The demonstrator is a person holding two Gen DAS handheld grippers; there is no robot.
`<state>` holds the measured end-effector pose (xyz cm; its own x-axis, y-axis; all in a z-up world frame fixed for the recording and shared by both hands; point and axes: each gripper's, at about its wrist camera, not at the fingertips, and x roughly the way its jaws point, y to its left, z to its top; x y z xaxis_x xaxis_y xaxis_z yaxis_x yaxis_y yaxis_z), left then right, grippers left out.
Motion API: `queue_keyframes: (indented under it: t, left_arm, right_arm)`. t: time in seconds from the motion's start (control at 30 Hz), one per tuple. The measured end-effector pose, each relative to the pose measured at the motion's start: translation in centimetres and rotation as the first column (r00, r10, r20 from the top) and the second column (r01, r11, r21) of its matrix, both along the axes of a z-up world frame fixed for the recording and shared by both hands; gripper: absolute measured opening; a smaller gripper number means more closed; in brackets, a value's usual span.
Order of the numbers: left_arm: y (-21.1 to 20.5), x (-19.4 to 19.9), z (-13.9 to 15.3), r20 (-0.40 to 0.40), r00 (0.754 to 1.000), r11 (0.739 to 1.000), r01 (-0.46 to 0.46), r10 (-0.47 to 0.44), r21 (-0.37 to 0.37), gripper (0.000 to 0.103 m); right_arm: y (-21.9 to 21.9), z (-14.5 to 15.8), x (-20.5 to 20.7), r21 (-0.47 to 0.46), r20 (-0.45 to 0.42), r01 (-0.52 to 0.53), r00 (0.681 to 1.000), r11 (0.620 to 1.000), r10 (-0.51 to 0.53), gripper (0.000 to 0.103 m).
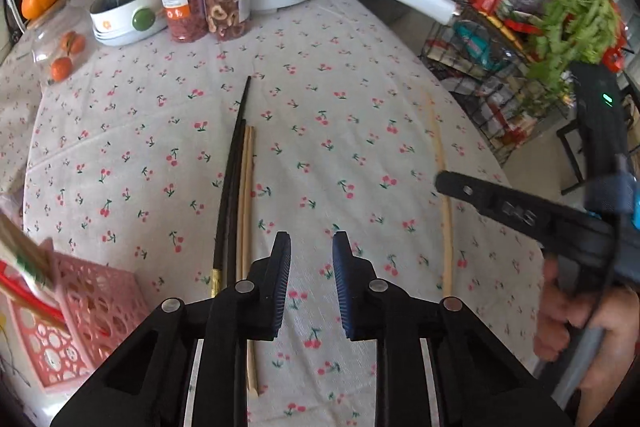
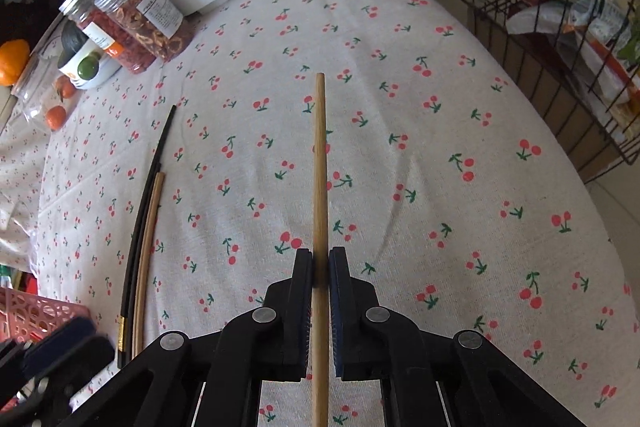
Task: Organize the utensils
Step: 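Grasp two wooden chopsticks with the left tool while the right tool lifts its chopstick, then lower the held chopsticks into the pink holder and open both tools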
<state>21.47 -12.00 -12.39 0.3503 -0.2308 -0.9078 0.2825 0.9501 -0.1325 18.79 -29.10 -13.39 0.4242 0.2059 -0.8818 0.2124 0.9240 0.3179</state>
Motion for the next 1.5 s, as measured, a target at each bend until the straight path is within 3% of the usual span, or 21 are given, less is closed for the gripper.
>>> queue_keyframes:
  t: [0.2,0.43,0.67,0.83,0.9,1.07,1.2,1.5]
  left_arm:
    - [0.8,4.5,-3.1,-0.072,0.993,0.994,-0.089,0.094,0.059,0.015]
    - [0.9,6.3,-5.2,-0.110,0.986,0.990,-0.112,0.122,0.091,0.014]
    - [-0.3,6.9,-5.6,-0.095,0.991,0.976,-0.069,0.090,0.208,0.014]
    - [-0.5,8.0,-5.6,-0.110,0.989,0.974,-0.074,0.099,0.212,0.014]
    - [-0.7,8.1,-5.5,-0.106,0.989,0.972,-0.075,0.101,0.225,0.009]
    - [-1.4,5.9,-2.7,-0.017,0.999,0.979,-0.023,0.027,0.202,0.009]
    - [-0.8,2.5,0.9,0.065,0.998,0.992,0.007,-0.015,0.128,0.009]
    - [2.2,-7.0,8.7,0.298,0.953,0.998,0.058,-0.059,0.015,0.009]
  right_arm:
    - [-0.9,-0.6,0.3,0.050,-0.013,0.007,1.000,0.999,-0.007,0.006]
    - [-1.7,-0.6,0.2,0.075,-0.007,0.004,1.000,0.997,-0.004,0.006]
    - [-2.5,-0.4,0.0,0.075,-0.004,0.011,1.000,0.997,-0.011,0.006]
    - [-2.4,-0.6,-0.1,0.067,-0.011,0.012,1.000,0.998,-0.011,0.006]
    - [-2.2,-0.4,-0.1,0.059,-0.006,0.008,1.000,0.998,-0.008,0.006]
    - [-1.1,1.0,-0.6,0.015,0.031,-0.019,0.999,1.000,0.018,0.006]
    - [-0.4,2.5,-1.5,-0.011,0.071,-0.026,0.997,1.000,0.026,0.006]
    - [1.1,8.2,-5.3,-0.012,0.235,-0.017,0.972,1.000,0.019,0.006]
